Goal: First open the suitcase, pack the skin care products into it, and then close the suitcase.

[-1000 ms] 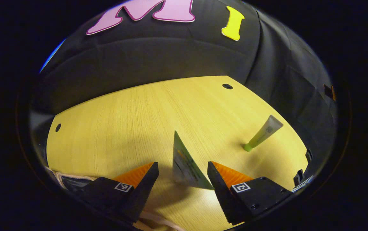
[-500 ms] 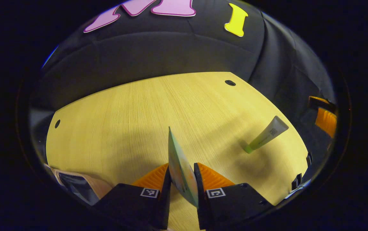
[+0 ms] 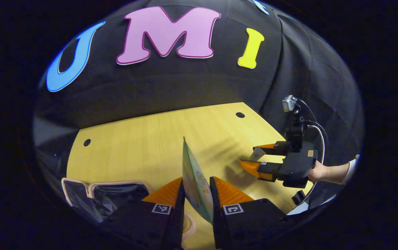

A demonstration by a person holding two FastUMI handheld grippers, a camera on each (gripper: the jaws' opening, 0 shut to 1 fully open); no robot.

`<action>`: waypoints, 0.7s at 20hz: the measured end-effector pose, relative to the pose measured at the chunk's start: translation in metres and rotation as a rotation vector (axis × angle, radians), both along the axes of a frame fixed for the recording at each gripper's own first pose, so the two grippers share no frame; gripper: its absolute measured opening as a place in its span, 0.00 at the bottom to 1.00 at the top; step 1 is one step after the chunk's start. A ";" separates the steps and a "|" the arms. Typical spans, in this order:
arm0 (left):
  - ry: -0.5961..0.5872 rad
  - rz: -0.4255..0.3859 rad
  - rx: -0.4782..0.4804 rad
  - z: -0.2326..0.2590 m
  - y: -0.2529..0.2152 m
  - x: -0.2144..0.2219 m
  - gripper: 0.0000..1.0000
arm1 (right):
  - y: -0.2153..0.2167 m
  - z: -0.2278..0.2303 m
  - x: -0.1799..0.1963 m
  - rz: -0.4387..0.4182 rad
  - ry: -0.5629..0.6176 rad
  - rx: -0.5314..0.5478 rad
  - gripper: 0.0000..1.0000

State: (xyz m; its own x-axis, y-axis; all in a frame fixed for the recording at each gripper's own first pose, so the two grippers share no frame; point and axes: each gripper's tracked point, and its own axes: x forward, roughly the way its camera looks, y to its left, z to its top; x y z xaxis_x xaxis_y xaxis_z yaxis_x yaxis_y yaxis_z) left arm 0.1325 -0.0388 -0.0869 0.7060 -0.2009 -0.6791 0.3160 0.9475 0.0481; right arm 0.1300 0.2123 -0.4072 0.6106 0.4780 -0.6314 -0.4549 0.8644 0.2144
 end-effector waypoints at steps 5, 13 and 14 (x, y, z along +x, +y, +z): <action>0.112 0.100 0.117 0.001 0.096 -0.064 0.43 | 0.001 -0.023 0.005 -0.048 0.020 -0.010 0.29; 0.617 0.273 0.192 -0.080 0.232 -0.127 0.39 | 0.028 0.066 -0.074 0.043 -0.016 0.101 0.27; 0.666 0.269 0.216 -0.090 0.240 -0.131 0.39 | 0.036 0.078 -0.086 0.060 -0.027 0.115 0.27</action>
